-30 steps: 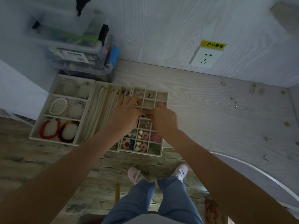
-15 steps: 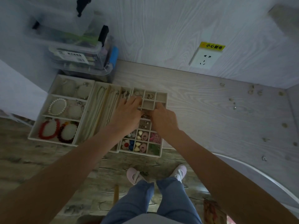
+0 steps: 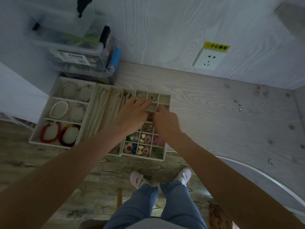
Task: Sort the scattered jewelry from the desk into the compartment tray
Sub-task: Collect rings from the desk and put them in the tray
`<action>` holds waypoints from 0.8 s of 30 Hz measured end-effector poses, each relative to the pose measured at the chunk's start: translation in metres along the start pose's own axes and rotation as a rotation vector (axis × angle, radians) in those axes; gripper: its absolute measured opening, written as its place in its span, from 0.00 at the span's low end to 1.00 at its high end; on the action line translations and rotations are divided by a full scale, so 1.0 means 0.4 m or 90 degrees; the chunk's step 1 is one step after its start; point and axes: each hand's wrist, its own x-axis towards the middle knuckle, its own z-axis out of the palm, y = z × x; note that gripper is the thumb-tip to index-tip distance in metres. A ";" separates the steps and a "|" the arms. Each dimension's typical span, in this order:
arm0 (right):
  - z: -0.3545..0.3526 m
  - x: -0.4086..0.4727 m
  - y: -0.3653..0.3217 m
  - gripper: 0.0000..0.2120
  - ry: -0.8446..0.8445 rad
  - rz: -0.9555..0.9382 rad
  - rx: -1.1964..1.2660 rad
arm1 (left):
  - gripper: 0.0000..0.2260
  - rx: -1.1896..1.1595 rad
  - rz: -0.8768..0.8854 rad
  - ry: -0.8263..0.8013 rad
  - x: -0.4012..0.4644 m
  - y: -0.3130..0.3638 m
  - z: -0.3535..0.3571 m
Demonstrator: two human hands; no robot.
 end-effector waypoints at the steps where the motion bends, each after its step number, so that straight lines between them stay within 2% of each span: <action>1: 0.000 -0.001 0.000 0.14 -0.002 -0.001 0.000 | 0.09 0.023 0.006 -0.011 0.002 0.001 0.000; 3: -0.002 -0.002 -0.001 0.14 -0.007 0.002 0.000 | 0.11 0.066 0.000 -0.040 0.005 0.008 0.008; 6: -0.003 -0.003 -0.002 0.13 -0.009 0.004 0.002 | 0.15 0.029 -0.035 -0.092 0.010 0.006 0.003; 9: -0.008 -0.004 0.001 0.14 -0.018 0.005 -0.001 | 0.10 -0.063 -0.071 0.009 0.000 -0.014 -0.006; 12: -0.016 -0.008 0.000 0.15 -0.029 -0.004 -0.005 | 0.11 -0.093 -0.108 0.069 -0.016 -0.040 -0.007; 19: -0.028 -0.014 -0.006 0.11 -0.022 0.001 -0.009 | 0.12 -0.112 -0.111 0.061 -0.020 -0.021 -0.006; 24: -0.030 -0.013 -0.008 0.11 -0.024 0.002 -0.006 | 0.18 -0.115 -0.068 0.038 -0.007 -0.009 -0.006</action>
